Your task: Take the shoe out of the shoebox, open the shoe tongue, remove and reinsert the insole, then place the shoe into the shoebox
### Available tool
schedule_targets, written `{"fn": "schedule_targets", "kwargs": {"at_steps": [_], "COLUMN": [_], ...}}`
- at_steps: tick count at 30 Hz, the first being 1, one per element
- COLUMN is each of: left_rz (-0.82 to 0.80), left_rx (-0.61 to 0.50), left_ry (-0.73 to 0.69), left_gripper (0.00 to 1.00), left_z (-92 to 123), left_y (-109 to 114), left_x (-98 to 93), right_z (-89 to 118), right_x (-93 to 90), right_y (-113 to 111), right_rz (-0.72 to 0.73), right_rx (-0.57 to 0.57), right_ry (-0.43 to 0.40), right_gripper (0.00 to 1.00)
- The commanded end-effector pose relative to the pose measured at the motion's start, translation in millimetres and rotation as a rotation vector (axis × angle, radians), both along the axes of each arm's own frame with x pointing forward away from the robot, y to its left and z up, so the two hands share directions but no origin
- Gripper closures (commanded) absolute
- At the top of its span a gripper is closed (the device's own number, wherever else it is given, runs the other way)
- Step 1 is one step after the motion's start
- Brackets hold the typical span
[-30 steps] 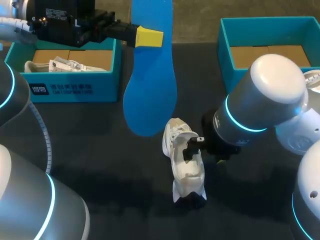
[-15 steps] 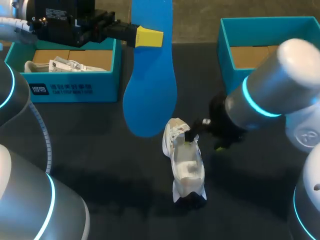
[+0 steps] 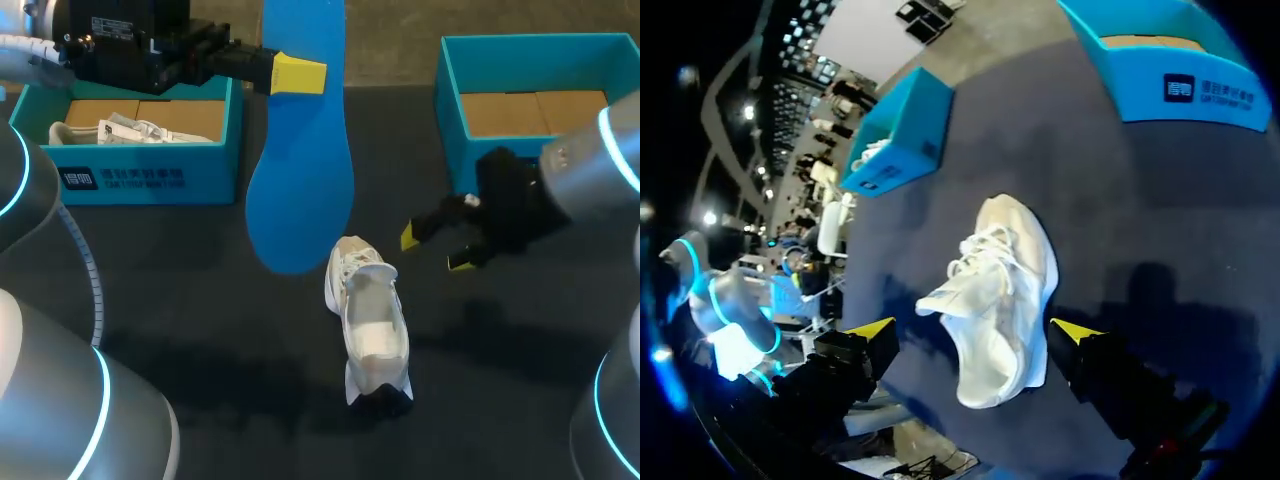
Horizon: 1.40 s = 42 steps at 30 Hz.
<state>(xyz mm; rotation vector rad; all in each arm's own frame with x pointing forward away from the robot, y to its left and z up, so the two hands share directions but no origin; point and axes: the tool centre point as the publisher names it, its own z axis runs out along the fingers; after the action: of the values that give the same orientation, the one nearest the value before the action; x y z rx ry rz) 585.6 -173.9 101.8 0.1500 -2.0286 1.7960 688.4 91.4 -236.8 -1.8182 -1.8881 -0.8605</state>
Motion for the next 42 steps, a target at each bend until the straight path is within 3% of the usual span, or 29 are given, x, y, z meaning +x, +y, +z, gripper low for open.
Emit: {"fn": "schedule_targets", "kwargs": {"at_steps": [1, 12, 26, 33, 36, 39, 42], "left_rz": [0.0, 0.0, 0.039, 0.071, 0.082, 0.121, 0.12], "left_rx": [0.002, 0.002, -0.035, -0.083, -0.164, -0.154, -0.153], "left_ry": [0.0, 0.0, -0.224, -0.544, -0.664, -0.828, -0.897], "left_gripper": [1.0, 1.0, 1.0, 1.0, 1.0, 1.0, 1.0], "left_z": [0, 0, -11, -25, -31, -41, -47], "left_y": [0, 0, 0, 4, 9, 8, 6], "left_x": [0.0, 0.0, 27.3, 34.0, 40.9, 47.4, 53.6], "right_z": [11, 15, 21, 31, 34, 36, 36], "right_x": [3.6, 8.7, 13.8, 18.8, 21.4, 23.5, 26.6], "right_y": [-4, 3, 3, -1, -2, -2, -3], "right_rz": [0.074, 0.113, 0.067, 0.085, 0.087, 0.091, 0.08], "right_rx": [0.218, 0.253, 0.344, 0.43, 0.459, 0.479, 0.488], "right_ry": [-0.003, -0.001, 0.04, 0.055, 0.064, 0.079, 0.097], "right_gripper": [0.0, 0.0, 0.0, 0.0, 0.0, 0.0, 0.0]}}
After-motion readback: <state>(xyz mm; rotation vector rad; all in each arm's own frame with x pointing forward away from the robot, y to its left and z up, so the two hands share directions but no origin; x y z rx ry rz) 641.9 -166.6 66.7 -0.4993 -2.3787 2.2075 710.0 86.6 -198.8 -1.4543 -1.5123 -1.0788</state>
